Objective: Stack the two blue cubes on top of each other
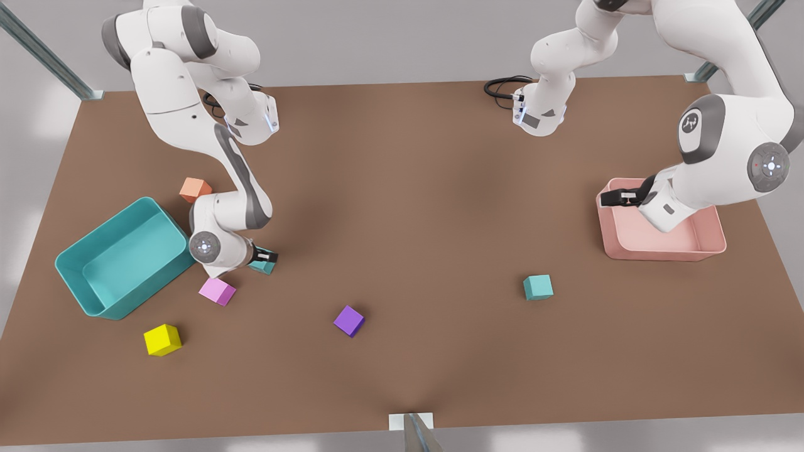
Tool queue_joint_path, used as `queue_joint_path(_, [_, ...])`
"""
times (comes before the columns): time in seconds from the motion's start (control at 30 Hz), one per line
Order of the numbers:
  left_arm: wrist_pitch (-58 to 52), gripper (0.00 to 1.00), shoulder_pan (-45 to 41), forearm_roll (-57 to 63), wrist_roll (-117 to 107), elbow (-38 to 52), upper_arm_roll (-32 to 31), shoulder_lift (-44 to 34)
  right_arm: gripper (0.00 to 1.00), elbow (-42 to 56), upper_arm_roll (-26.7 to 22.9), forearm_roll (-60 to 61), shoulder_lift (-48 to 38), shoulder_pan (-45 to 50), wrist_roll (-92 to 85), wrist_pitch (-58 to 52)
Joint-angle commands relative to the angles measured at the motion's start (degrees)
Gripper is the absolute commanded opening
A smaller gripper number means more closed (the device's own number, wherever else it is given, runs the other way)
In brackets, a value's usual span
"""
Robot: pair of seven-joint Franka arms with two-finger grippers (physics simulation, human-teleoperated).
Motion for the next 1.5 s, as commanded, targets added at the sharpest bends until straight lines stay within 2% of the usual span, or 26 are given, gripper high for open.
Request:
queue_joint_path(0.0, [0.0,1.0,0.0,0.0,0.1,0.1,-0.1,0.0,1.0,0.0,0.0,0.2,0.8,0.0,-8.8,2.7])
queue_joint_path(0.27, [0.0,1.0,0.0,0.0,0.0,0.1,-0.1,0.0,1.0,0.6,-0.1,2.9,2.7,-0.1,-7.7,8.5])
queue_joint_path(0.73, [0.0,1.0,0.0,-0.1,0.0,0.2,-0.1,0.7,0.99,-0.7,-0.3,5.4,2.9,0.0,-2.6,7.8])
queue_joint_path(0.77, [0.0,1.0,0.0,-0.1,0.0,0.2,-0.1,0.7,0.96,-0.7,-0.3,5.4,2.9,0.0,-2.7,7.7])
queue_joint_path(0.87, [0.0,1.0,0.1,-0.1,0.0,0.2,-0.1,0.7,0.76,-0.6,-0.3,5.4,2.9,0.0,-3.3,7.5])
queue_joint_path(0.97, [0.0,1.0,0.1,-0.2,0.0,0.2,-0.1,1.3,0.7,0.0,-0.3,5.4,2.6,-0.1,-3.6,6.6])
queue_joint_path(1.13, [0.7,1.0,0.0,-0.1,0.0,0.2,-0.1,2.2,0.71,7.8,0.4,5.4,1.0,4.1,-2.5,-3.5])
queue_joint_path(1.23, [14.5,1.0,-1.3,4.2,0.0,-4.5,-0.4,3.2,0.74,15.9,6.4,5.4,1.2,9.1,4.0,-3.8])
queue_joint_path(1.3, [23.4,1.0,-2.7,4.4,-0.1,-6.7,-0.5,7.3,0.74,22.3,6.5,5.8,3.6,15.1,9.2,-3.8])
queue_joint_path(1.33, [33.0,1.0,-6.9,4.2,-0.1,-11.0,3.8,7.5,0.74,27.7,6.5,5.9,6.8,17.7,12.3,-5.7])
queue_joint_path(1.37, [36.2,1.0,-14.6,4.2,-0.1,-13.6,11.4,7.4,0.74,32.2,6.5,7.5,9.6,19.6,14.8,-7.1])
queue_joint_path(1.4, [38.8,1.0,-17.2,4.1,0.1,-15.9,14.0,7.7,0.74,37.2,6.3,9.4,12.8,22.9,19.5,-8.1])
queue_joint_path(1.43, [44.8,1.0,-17.5,4.1,0.6,-18.3,14.3,8.6,0.74,41.2,6.4,10.4,15.7,25.0,23.4,-8.3])
queue_joint_path(1.47, [45.9,1.0,-17.6,0.9,1.2,-18.3,14.7,10.2,0.74,43.8,6.3,11.2,17.9,26.5,25.6,-8.2])
